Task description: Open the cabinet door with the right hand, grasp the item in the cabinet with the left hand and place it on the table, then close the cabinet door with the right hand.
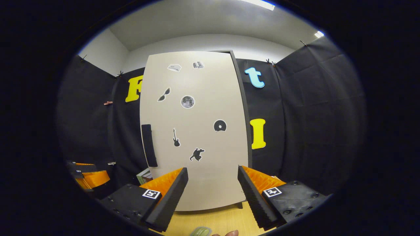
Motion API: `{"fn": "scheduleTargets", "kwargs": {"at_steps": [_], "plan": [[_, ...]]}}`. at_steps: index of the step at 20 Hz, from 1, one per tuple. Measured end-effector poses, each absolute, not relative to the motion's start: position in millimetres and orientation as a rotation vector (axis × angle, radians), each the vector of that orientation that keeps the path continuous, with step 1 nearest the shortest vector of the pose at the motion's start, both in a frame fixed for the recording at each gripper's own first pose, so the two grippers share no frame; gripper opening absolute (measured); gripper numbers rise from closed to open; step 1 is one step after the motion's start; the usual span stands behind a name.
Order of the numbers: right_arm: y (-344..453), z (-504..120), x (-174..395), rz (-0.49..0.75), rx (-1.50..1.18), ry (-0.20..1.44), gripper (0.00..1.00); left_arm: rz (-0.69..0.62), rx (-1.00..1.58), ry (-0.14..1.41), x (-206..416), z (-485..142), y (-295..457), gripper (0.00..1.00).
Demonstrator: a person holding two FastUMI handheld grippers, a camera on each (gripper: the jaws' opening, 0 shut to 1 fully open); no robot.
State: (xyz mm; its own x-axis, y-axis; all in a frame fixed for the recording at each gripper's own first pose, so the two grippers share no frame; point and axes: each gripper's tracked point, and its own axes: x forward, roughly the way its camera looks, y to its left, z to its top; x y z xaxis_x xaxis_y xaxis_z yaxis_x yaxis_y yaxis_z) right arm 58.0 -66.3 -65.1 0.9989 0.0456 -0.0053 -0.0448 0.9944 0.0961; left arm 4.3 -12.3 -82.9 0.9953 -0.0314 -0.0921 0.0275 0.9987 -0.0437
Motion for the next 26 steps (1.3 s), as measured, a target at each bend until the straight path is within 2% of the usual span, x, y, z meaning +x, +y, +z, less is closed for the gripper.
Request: {"fn": "scheduleTargets", "kwargs": {"at_steps": [9, 18, 26], "plan": [[-99, -78, 61, -0.057, 0.075, 0.040, 0.98, -0.103, -0.064, 0.113, -4, -102, -49, 0.96], [-95, -63, 57, 0.019, -0.013, -0.008, 0.97, -0.117, -0.066, 0.037, 8, -79, -51, 0.96], [-92, -41, 51, 0.069, -0.123, -0.086, 0.97, -0.071, -0.038, 0.013, 38, -69, -54, 0.96]]}}
